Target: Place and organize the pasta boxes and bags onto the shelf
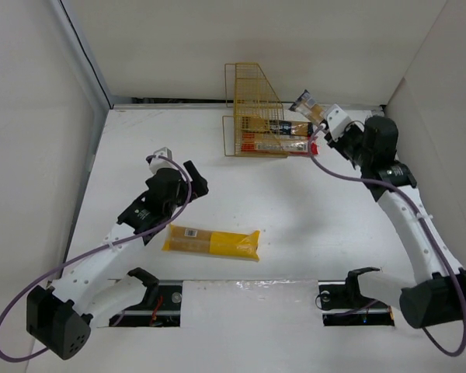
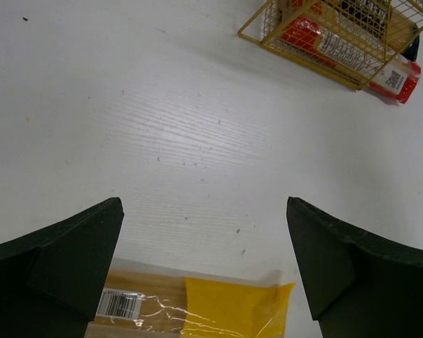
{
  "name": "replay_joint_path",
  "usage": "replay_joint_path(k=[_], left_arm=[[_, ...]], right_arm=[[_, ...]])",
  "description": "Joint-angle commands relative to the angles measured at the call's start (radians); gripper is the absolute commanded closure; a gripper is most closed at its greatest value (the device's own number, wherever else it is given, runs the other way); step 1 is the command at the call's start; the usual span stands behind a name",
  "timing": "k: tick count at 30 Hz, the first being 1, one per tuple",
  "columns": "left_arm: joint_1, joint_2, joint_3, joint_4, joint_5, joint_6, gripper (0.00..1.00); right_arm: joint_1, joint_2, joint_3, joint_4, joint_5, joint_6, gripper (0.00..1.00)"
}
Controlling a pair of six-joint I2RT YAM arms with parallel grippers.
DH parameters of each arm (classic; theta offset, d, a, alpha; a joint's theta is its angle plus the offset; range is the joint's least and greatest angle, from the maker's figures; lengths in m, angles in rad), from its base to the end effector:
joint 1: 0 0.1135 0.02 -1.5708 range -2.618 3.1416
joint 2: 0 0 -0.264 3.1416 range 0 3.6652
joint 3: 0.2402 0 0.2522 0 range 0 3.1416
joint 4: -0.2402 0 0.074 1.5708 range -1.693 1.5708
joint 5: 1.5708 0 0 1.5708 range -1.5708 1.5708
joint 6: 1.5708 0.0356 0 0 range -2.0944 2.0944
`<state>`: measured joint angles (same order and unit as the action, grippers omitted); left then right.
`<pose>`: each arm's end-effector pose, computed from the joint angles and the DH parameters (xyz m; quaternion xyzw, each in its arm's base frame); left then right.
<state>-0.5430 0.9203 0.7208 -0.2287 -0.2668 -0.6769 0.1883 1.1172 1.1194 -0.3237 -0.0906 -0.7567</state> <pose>0.1852 -0.1008 0.2889 -0.1275 0.8270 -0.2153 0.5034 0.2479 0.0505 0.3768 -0.3924 0.7095 -0.1285 0.5711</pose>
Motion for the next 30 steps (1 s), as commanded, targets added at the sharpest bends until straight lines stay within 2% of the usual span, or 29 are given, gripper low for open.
replay_joint_path(k=[1,6,11,19,25,30], left_arm=[[-0.002,0.024,0.060,0.045,-0.020,0.037,0.00],[0.008,0.092,0.114,0.057,-0.029,0.065,0.00],[0.051,0.163,0.161,0.104,0.040,0.098,0.00],[0.060,0.221,0.227,0.115,-0.005,0.132,0.00],[0.080,0.221,0.209,0.115,-0.015,0.132,0.00],[0.115,0.230,0.200,0.124,0.034,0.132,0.00]], right_arm=[[-0.111,0.065,0.147,0.233,-0.226,-0.070,1.00],[-0.180,0.283,0.286,0.233,-0.389,-0.176,1.00],[-0.181,0.455,0.405,0.220,-0.472,-0.220,1.00],[-0.190,0.760,0.632,0.200,-0.543,-0.188,1.00],[-0.190,0.883,0.775,0.157,-0.574,-0.179,1.00],[-0.152,1.010,0.923,0.083,-0.613,-0.227,1.00]])
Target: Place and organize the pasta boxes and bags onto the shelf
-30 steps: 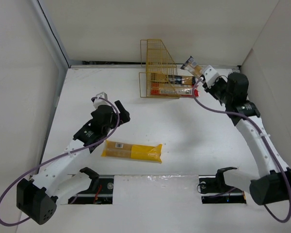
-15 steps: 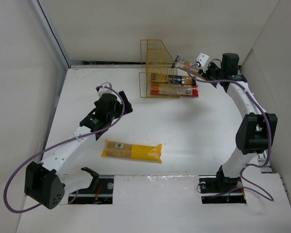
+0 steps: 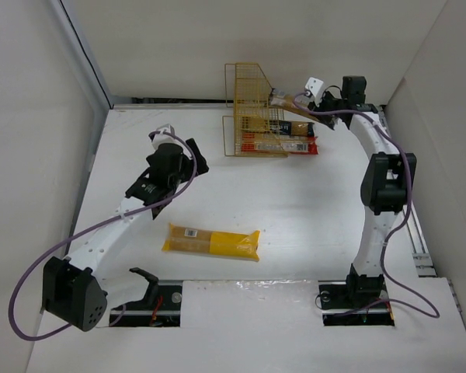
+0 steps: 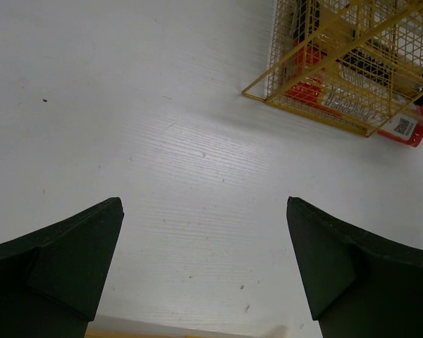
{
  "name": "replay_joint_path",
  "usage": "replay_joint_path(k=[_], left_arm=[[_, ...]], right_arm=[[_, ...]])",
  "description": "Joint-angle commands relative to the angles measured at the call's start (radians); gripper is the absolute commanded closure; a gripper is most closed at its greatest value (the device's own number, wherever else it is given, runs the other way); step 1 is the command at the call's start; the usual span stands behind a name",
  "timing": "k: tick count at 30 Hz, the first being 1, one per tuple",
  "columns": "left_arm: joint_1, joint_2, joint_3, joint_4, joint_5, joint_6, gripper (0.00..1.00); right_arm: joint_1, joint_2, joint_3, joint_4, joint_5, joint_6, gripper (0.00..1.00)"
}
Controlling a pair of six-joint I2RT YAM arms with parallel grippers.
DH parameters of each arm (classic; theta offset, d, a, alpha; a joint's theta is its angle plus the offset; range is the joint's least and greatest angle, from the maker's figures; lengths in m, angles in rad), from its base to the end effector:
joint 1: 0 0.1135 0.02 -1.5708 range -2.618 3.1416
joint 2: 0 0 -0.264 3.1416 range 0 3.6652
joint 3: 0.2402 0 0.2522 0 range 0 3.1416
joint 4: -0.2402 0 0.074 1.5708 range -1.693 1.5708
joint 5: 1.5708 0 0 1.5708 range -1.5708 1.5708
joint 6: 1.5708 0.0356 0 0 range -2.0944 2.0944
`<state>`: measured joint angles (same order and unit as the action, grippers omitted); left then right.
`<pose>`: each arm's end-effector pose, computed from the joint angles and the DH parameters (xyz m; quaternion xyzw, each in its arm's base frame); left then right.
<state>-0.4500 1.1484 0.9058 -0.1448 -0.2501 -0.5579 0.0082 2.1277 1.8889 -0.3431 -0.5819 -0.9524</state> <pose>0.2419 -0.1071 0.3127 -0.1139 0.8186 -0.1766 0.5346 0.4982 0.0237 0.2809 -0.5103 0.6849 0.0181 0.5197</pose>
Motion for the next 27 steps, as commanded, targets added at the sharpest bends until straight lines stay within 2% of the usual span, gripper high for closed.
replay_joint_path(k=[1,11,18,24,27], left_arm=[[0.022,0.002,0.015,0.040,0.017,0.013,0.00],[0.085,0.033,0.015,0.040,0.061,0.032,0.00],[0.105,0.094,0.034,0.040,0.061,0.050,0.00],[0.105,0.106,0.044,0.059,0.080,0.059,0.00],[0.105,0.097,0.044,0.050,0.080,0.059,0.00]], right_arm=[[0.029,0.023,0.182,0.083,-0.131,-0.045,1.00],[0.056,0.302,0.548,0.033,-0.320,-0.045,1.00],[0.090,0.345,0.549,0.118,-0.395,-0.045,1.00],[0.141,0.412,0.621,0.142,-0.357,-0.045,1.00],[0.150,0.413,0.633,0.162,-0.314,-0.034,0.95]])
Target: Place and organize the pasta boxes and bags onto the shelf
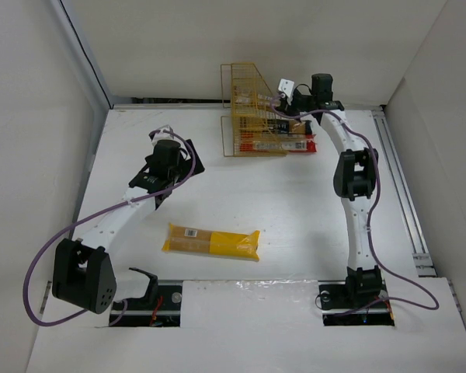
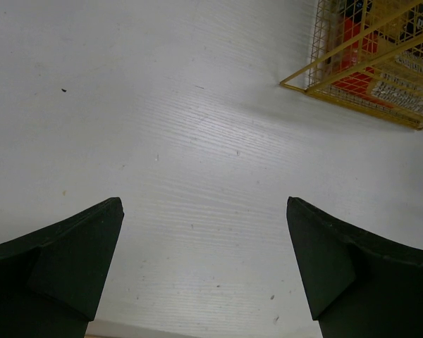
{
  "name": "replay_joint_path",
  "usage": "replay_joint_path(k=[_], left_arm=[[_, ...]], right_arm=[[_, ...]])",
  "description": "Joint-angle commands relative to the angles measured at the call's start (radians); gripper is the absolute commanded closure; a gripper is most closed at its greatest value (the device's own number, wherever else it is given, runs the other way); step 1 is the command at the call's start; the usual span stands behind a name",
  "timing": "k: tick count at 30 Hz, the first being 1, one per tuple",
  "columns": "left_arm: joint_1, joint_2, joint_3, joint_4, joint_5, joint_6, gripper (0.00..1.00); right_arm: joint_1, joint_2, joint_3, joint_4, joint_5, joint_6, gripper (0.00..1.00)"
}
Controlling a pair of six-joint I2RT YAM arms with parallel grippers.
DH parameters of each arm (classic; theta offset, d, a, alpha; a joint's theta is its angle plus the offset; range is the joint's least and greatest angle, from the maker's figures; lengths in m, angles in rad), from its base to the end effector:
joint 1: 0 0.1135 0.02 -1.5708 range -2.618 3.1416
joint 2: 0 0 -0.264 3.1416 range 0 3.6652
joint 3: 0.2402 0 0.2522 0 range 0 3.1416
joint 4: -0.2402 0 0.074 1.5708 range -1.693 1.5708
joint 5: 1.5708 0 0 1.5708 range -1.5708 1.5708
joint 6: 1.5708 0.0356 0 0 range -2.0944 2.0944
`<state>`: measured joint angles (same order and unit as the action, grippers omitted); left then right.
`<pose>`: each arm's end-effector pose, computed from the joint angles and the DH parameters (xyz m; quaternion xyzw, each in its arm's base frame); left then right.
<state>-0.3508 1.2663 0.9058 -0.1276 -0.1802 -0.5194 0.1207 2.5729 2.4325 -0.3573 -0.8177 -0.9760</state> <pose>0.2722 -0.0928 0.2840 -0.1181 0.8466 -0.1464 0.4979 0.5725 0.0956 0.2338 -0.5845 0.5671 0.1164 0.5685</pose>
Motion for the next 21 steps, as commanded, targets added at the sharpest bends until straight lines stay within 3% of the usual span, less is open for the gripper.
replay_joint_path(k=[1,4,5,8,9,15,21], left_arm=[[0.006,-0.021,0.033,0.032,0.010,0.021,0.00],[0.006,-0.039,0.024,0.014,0.021,0.010,0.00],[0.006,-0.048,0.024,0.014,0.030,0.010,0.00],[0.006,-0.068,0.001,-0.004,0.045,-0.010,0.00],[0.006,-0.068,-0.008,-0.004,0.054,-0.010,0.00],[0.006,-0.140,-0.057,-0.066,0.094,-0.063,0.00],[0.006,-0.218,-0.140,-0.168,0.237,-0.163,0.00]], right_arm=[[0.046,-0.022,0.089,0.176,-0.069,-0.010,0.94],[0.046,-0.022,0.089,0.185,-0.023,-0.001,0.78],[0.046,-0.022,0.080,0.185,-0.008,0.011,0.63],[0.046,-0.034,0.042,0.185,0.020,0.020,0.42],[0.046,-0.043,0.027,0.185,0.020,0.020,0.30],[0.046,-0.149,-0.093,0.185,0.066,0.020,0.23],[0.046,-0.279,-0.194,0.167,0.207,0.071,0.14]])
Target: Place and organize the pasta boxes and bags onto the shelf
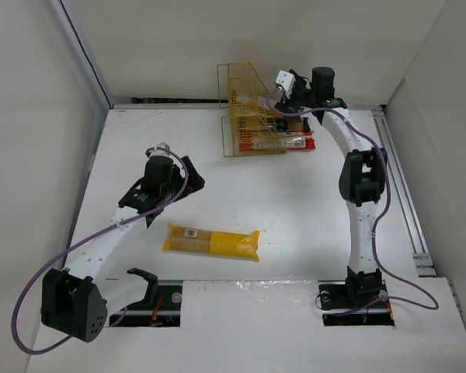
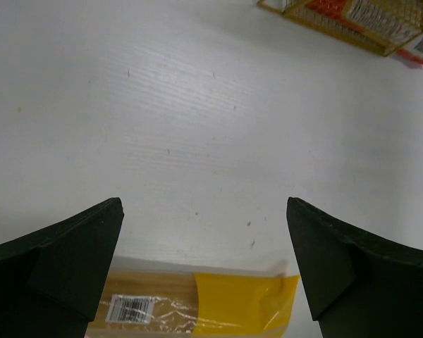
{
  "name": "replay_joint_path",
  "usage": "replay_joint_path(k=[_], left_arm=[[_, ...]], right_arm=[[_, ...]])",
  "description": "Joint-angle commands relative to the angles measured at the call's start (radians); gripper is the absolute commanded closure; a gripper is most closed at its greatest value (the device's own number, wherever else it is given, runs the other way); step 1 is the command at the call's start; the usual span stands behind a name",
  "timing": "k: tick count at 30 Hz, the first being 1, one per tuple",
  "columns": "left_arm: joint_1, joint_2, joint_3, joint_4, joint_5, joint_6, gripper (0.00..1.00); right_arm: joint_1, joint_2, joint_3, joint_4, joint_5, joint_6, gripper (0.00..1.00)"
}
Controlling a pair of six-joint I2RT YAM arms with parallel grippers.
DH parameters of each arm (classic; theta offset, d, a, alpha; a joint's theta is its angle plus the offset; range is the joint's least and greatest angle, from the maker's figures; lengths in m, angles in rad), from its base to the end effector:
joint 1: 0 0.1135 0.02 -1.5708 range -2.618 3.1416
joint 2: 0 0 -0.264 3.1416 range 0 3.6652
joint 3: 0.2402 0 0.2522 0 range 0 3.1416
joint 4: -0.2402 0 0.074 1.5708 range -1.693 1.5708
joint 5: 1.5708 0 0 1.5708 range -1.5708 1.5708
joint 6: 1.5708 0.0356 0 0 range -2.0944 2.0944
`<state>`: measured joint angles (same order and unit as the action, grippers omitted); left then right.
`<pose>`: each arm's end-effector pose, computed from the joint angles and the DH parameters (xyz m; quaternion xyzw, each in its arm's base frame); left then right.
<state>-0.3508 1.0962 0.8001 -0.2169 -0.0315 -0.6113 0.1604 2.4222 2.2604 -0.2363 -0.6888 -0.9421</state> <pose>0.2320 -0.0837 0.2804 -0.1200 0.8549 -0.2214 0.4536 0.5527 0.1123 0.2679 -0.5698 0.5701 0.0616 0.5887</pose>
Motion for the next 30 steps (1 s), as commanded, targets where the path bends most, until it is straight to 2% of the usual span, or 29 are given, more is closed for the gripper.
replay_joint_path(k=[1,5,6,10,15,23,26,30], left_arm=[[-0.003,-0.062,-0.051,-0.094,0.106,-0.082,0.00],[-0.068,-0.139,-0.143,-0.163,0.168,-0.159,0.00],[-0.083,-0.154,-0.189,-0.164,0.186,-0.169,0.00],[-0.195,-0.206,-0.286,-0.164,0.183,-0.261,0.00],[-0.347,-0.165,-0.329,-0.073,0.145,-0.353,0.00],[-0.370,0.043,-0.338,0.083,0.115,-0.363,0.00],[-0.370,0.152,-0.283,0.157,0.075,-0.332,0.00],[-0.370,0.329,-0.075,0.191,0.039,-0.243,0.11]], right_arm=[[0.007,-0.187,-0.072,0.057,0.110,0.061,0.11],[0.007,-0.375,-0.261,0.115,0.334,0.158,0.04],[0.007,-0.415,-0.304,0.129,0.421,0.178,0.04],[-0.002,-0.625,-0.539,0.190,0.581,0.299,0.04],[-0.012,-0.894,-0.861,0.268,0.592,0.410,0.02],[0.013,-1.152,-1.114,0.290,0.568,0.473,0.02],[0.031,-1.238,-1.182,0.290,0.545,0.473,0.02],[0.042,-1.342,-1.277,0.290,0.525,0.473,0.02]])
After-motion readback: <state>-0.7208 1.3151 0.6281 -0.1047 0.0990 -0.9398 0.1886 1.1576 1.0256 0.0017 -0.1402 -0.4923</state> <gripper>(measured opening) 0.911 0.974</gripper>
